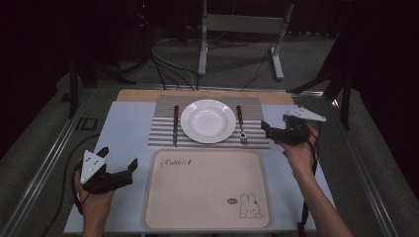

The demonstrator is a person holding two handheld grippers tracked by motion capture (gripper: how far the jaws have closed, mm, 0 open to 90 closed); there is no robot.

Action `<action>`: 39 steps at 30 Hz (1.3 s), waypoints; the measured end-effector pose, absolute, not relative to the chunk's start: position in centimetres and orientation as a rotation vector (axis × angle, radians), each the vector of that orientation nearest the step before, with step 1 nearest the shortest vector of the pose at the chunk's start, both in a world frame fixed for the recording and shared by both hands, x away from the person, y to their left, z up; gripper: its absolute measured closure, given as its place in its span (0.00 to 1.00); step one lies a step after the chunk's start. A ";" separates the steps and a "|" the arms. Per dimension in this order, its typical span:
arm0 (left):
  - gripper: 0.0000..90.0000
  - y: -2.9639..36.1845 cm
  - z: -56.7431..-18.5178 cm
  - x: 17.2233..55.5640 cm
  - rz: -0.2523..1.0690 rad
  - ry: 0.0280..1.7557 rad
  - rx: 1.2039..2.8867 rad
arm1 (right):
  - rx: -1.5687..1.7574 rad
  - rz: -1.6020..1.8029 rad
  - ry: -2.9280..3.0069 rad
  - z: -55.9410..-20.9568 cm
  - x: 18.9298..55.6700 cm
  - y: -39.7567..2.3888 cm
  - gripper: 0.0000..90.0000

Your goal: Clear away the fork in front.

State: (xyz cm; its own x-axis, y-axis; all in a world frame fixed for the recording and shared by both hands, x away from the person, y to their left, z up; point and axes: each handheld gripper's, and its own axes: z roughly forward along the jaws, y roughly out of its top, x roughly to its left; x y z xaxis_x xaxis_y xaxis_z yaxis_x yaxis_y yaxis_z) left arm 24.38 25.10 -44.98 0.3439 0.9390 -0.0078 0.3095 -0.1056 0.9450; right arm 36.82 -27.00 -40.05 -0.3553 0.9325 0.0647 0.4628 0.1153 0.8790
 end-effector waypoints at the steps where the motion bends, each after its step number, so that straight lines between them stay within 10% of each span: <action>1: 0.00 25.1 -45.0 24.4 0.806 1.145 1.627 | 1.349 1.179 1.878 -40.0 37.0 -27.0 0.13; 39: 0.00 25.2 -45.0 24.4 0.822 1.145 1.632 | 1.384 1.019 1.876 -40.0 44.4 -24.9 0.13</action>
State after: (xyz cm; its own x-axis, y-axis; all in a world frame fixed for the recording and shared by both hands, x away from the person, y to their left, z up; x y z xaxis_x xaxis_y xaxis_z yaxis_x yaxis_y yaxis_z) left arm 24.39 25.20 -45.04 0.3366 0.9416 0.0060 0.3062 -0.1155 0.9449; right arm 44.40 -24.86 -39.99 -0.2862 0.9580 -0.0171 0.5075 0.1667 0.8454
